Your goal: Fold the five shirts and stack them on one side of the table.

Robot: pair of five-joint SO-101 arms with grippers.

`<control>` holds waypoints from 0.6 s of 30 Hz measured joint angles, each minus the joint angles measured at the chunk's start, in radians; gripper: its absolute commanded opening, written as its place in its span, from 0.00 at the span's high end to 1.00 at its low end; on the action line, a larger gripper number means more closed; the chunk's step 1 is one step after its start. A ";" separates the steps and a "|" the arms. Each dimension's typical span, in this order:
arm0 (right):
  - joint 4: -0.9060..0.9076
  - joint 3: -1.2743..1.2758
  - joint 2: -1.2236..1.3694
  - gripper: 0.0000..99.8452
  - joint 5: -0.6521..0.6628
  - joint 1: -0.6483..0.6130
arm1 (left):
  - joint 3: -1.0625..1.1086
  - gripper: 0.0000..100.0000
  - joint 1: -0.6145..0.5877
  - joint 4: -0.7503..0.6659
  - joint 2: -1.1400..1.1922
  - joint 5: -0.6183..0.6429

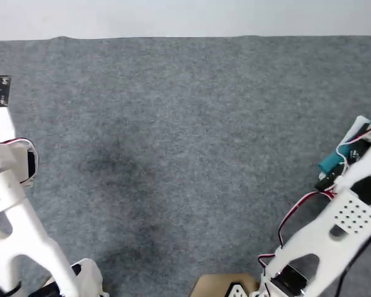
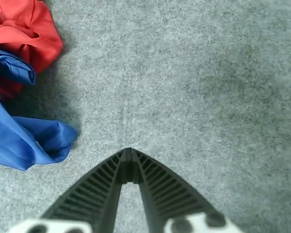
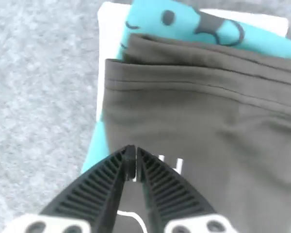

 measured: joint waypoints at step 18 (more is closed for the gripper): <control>0.003 -0.123 0.157 0.99 -0.018 -0.069 | 0.000 1.00 0.000 0.000 0.000 0.000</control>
